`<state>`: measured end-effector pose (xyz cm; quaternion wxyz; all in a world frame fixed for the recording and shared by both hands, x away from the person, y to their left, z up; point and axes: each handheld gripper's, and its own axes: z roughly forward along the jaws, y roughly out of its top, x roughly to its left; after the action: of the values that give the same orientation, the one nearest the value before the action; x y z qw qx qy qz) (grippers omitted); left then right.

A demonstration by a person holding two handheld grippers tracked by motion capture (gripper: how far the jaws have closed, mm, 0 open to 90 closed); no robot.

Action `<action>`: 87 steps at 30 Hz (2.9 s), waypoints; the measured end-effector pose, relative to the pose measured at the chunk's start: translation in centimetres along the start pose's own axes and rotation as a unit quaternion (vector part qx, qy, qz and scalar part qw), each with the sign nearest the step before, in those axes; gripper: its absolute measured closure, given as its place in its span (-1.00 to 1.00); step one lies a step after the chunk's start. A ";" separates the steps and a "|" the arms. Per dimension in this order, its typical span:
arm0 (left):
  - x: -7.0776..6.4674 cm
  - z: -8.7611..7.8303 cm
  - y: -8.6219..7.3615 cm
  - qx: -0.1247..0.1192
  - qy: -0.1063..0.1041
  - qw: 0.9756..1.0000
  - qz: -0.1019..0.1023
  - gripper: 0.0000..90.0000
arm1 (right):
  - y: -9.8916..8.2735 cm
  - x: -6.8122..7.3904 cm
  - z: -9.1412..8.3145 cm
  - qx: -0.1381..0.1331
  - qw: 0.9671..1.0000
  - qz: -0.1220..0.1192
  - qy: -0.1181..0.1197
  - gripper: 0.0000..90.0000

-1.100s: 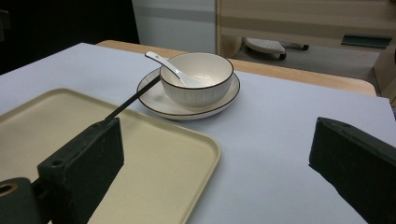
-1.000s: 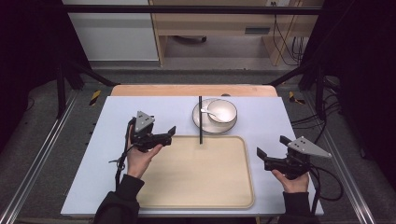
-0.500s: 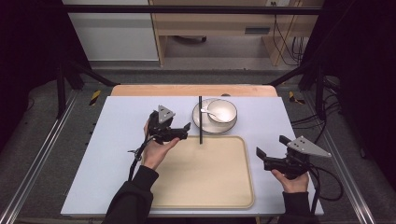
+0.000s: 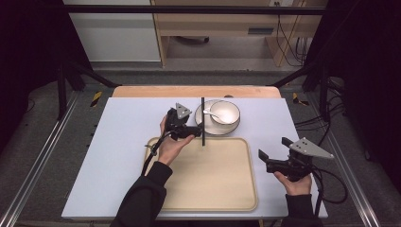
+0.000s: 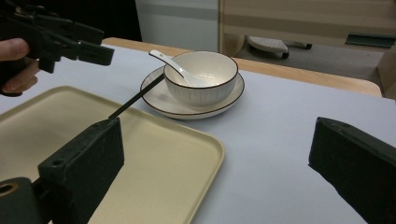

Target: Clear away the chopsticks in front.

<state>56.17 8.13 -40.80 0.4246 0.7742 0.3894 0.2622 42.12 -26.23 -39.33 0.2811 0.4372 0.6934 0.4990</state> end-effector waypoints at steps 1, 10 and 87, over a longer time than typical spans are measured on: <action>-0.1 0.3 0.0 0.004 0.000 1.000 0.003 -0.64 | 0.0 0.0 0.0 -0.001 1.000 0.001 -0.001 -0.92; -0.1 3.4 -0.4 0.036 0.006 0.999 0.019 -0.53 | 0.0 -0.1 0.0 -0.001 1.000 0.004 0.000 -0.92; -0.4 8.0 -1.1 0.091 -0.003 0.996 -0.014 0.72 | -0.1 -0.1 0.2 0.008 1.000 0.010 0.008 -0.91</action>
<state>61.43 4.57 -45.78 0.3572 0.8045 0.4217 0.2175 42.37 -26.25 -39.48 0.2669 0.4424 0.6951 0.4999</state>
